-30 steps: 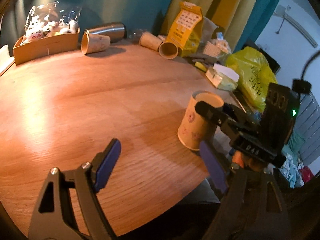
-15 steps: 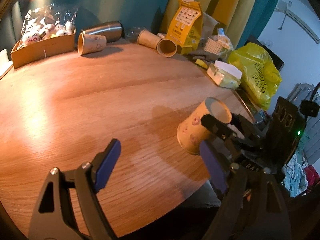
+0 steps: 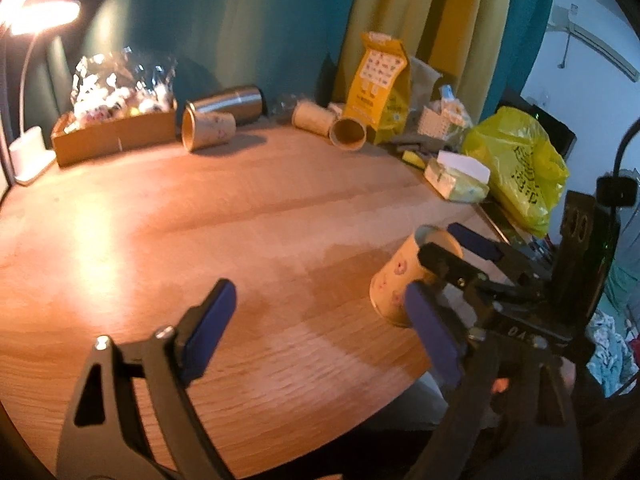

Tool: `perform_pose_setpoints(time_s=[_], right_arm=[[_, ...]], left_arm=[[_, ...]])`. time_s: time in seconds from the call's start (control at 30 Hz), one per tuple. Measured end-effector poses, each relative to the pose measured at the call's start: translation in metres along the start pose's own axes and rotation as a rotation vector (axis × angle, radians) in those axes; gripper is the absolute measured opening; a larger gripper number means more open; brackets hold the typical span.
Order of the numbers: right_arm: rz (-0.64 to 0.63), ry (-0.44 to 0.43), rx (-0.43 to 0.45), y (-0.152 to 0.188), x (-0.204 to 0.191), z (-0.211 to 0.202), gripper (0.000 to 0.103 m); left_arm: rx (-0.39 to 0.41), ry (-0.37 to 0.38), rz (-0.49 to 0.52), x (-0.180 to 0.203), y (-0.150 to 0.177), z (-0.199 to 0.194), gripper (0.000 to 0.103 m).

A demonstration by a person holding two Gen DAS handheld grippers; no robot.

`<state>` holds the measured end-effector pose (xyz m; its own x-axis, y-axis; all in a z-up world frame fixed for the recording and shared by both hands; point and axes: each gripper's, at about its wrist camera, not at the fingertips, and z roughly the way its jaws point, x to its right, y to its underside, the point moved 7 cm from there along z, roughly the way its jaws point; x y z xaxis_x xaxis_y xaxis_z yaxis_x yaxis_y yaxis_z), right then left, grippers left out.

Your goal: Flip cup upside down

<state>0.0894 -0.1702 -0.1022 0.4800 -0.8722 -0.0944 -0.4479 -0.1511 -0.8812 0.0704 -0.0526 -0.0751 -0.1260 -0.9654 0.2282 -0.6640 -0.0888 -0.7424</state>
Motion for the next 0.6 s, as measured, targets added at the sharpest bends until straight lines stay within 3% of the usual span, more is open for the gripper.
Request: perform_pose_setpoints(time_s=[0.6], right_arm=[[0.002, 0.149, -0.025, -0.022, -0.018, -0.042, 0.08]], left_arm=[[0.153, -0.104, 0.035, 0.001, -0.007, -0.06, 0.09]])
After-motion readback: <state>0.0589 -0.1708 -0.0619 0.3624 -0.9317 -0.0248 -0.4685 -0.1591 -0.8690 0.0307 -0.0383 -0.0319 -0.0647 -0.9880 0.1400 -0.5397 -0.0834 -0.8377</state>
